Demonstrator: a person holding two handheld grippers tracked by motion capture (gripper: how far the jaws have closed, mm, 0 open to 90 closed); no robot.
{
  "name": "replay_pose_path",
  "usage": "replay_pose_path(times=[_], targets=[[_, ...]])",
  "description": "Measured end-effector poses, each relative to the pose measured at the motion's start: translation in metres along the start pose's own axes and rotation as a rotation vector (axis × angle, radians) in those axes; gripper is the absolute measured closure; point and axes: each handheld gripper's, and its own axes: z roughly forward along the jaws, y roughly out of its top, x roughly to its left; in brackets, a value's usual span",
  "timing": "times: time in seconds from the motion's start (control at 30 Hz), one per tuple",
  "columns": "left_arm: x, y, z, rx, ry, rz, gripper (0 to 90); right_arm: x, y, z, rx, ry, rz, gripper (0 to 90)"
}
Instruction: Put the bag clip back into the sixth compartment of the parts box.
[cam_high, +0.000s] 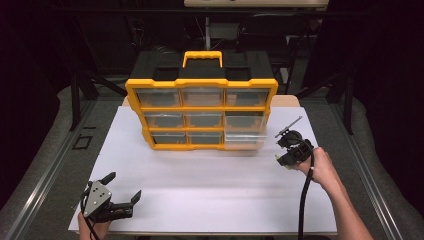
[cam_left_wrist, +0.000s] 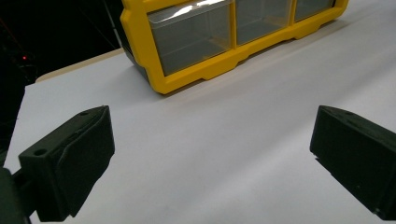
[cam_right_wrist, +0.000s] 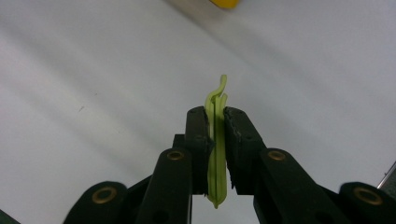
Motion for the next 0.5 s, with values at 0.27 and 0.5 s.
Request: replay_pose_path(times=[0.27, 0.5], targets=[[0.000, 0.000, 0.000, 0.000, -0.001, 0.001, 0.0, -0.004, 0.011, -0.011, -0.043, -0.013, -0.008, 80.3], [0.000, 0.000, -0.001, -0.001, -0.001, -0.002, 0.0, -0.006, 0.021, -0.023, -0.039, -0.019, -0.022, 80.3]])
